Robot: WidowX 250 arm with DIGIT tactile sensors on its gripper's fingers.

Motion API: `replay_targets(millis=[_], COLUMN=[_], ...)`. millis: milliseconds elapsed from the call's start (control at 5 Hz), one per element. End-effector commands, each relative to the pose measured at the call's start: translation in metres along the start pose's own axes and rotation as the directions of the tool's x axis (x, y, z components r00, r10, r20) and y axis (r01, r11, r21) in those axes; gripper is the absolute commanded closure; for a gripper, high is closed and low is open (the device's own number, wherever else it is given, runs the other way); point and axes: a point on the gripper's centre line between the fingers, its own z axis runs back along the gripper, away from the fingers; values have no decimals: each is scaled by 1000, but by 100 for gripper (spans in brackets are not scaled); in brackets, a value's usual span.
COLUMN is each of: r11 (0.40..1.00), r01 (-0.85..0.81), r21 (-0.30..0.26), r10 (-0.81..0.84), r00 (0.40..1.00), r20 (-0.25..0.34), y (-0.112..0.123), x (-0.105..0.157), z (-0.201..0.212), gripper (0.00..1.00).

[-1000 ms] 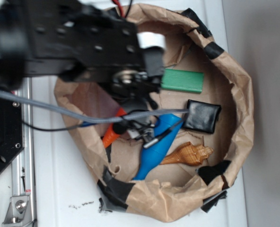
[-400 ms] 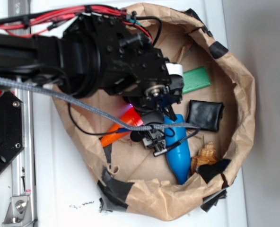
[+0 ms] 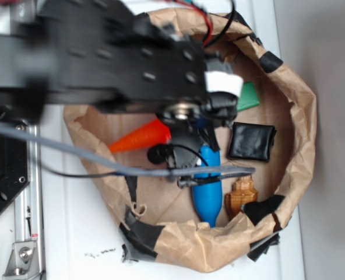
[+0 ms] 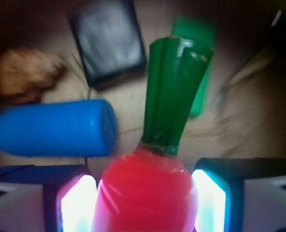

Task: Grab the carrot.

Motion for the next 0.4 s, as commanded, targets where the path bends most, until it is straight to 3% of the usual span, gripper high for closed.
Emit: replay_targets(millis=[0,200], r11=[990,988], r01=[140,144], r21=[18,55], r10=[-141,-152], r00=[970,972], r20=[197,180], y=[-2,-7], x=[17,14], z=[112,122], gripper=[100,100])
